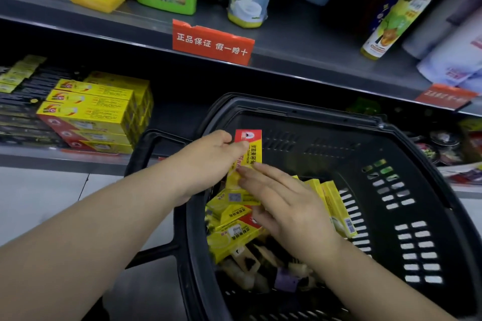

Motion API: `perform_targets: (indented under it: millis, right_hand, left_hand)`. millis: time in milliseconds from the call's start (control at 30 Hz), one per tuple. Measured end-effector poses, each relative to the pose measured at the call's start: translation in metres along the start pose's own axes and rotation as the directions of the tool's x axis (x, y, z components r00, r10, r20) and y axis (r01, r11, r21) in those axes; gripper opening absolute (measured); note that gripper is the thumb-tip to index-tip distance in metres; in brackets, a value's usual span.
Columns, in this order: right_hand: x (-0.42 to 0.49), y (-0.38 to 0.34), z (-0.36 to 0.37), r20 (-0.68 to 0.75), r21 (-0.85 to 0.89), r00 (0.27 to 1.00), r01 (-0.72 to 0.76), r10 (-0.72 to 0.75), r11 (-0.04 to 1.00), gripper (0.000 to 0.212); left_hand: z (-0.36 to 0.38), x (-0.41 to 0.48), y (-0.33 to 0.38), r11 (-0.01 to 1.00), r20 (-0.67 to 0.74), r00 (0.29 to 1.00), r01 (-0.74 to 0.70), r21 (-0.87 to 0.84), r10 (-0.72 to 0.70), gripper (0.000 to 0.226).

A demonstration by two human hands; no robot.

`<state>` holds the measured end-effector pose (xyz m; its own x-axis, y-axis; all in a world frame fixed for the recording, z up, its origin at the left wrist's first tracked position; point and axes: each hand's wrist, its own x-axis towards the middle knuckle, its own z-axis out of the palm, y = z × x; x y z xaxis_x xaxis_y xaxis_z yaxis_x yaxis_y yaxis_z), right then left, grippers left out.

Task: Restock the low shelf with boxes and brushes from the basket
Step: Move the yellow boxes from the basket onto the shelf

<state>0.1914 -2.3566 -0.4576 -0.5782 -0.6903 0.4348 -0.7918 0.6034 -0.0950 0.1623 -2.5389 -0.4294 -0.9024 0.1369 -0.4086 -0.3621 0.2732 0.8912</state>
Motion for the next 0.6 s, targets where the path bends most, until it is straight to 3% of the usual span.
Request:
perform_targets:
  millis: [100,200,333,400,433,467,533,600]
  right_hand:
    - [0.006,-0.019,-0.015,-0.046,0.044,0.992,0.117,-0.115,0.992,0.028]
    - [0.007,-0.028,-0.012,-0.029,0.144,0.99,0.142,-0.139,0.979,0.034]
    - [-0.004,-0.012,0.002,-0.092,0.312,0.98,-0.14,0.177,0.94,0.052]
    - [-0.009,0.005,0.016,0.073,0.326,0.908,-0.412,0.412,0.851,0.05]
    - [-0.01,0.016,0.027,0.238,0.295,0.819,-0.573,0.523,0.764,0.046]
    - [-0.011,0.025,0.04,0.429,0.211,0.681,-0.714,0.593,0.667,0.042]
    - [-0.011,0.038,0.069,0.731,0.011,0.329,-0.882,0.598,0.471,0.038]
    - [-0.006,0.039,0.096,0.845,-0.054,0.063,-0.978,0.531,0.202,0.038]
  left_hand:
    - [0.006,-0.002,0.001,0.985,0.11,0.988,0.124,-0.116,-0.112,0.051]
    - [0.01,-0.004,0.002,0.98,0.097,0.985,0.155,-0.126,-0.144,0.043]
    - [0.006,-0.002,0.004,0.972,-0.009,0.995,0.094,-0.216,-0.098,0.027]
    - [0.001,-0.003,0.006,0.958,-0.007,0.996,0.079,-0.275,-0.084,0.025]
    - [-0.002,-0.003,0.007,0.952,-0.001,0.997,0.071,-0.297,-0.074,0.025]
    - [-0.005,-0.003,0.008,0.949,-0.001,0.998,0.06,-0.309,-0.063,0.025]
    - [-0.009,-0.003,0.008,0.949,-0.013,0.999,0.043,-0.312,-0.05,0.026]
    - [-0.011,-0.002,0.008,0.953,-0.026,0.999,0.034,-0.302,-0.044,0.025]
